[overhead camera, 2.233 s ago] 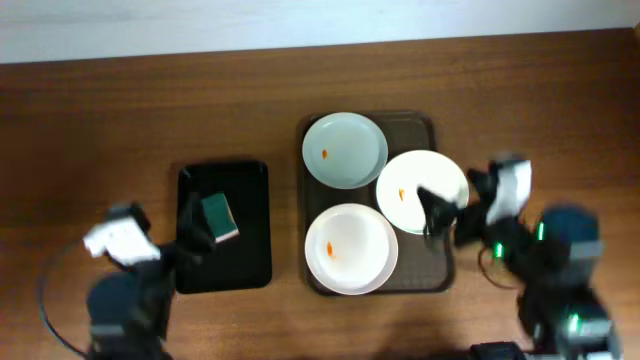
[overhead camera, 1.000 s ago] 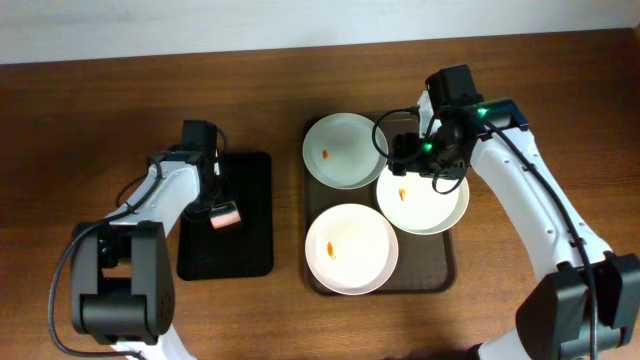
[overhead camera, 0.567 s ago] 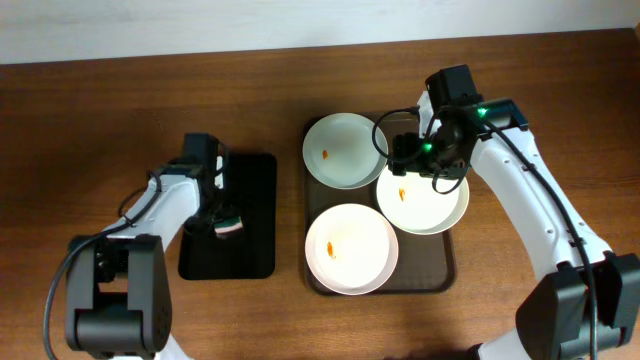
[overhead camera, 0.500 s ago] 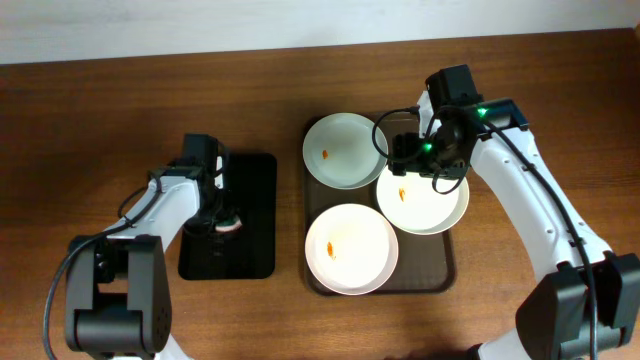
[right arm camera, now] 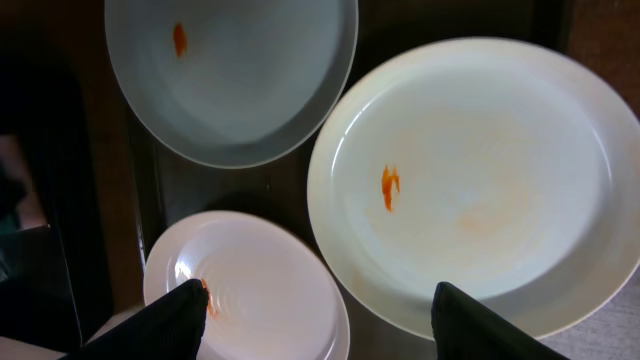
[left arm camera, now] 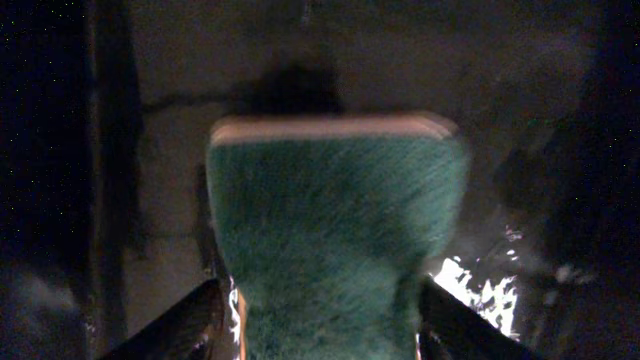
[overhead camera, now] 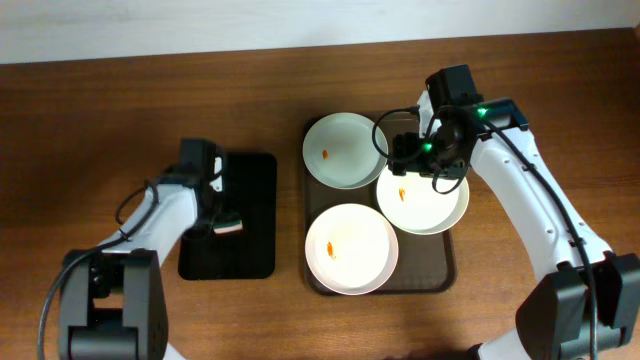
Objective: Clean dirty plates on tray and stack at the side
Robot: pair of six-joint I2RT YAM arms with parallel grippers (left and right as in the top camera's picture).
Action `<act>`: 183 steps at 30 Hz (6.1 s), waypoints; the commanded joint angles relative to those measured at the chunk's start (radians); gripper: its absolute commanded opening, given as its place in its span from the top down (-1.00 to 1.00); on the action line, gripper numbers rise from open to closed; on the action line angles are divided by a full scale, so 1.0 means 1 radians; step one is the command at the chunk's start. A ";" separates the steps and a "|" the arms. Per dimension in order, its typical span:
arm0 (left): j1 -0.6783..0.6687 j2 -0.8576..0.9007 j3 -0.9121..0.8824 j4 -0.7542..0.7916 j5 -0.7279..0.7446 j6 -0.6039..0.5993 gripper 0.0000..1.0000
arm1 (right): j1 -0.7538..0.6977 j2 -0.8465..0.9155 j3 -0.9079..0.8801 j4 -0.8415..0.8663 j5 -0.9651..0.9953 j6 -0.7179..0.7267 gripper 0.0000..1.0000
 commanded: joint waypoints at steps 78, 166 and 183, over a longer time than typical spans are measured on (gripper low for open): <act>-0.337 0.524 0.919 -0.181 -0.235 -0.152 1.00 | 0.035 0.463 -0.001 0.473 0.108 -0.146 0.92; -0.455 0.662 1.261 -0.472 -0.256 -0.112 1.00 | -0.043 0.444 0.063 0.290 0.219 -0.059 0.92; -0.512 0.882 1.257 -0.388 -0.019 -0.204 1.00 | -0.043 0.444 0.063 0.298 0.219 -0.059 0.92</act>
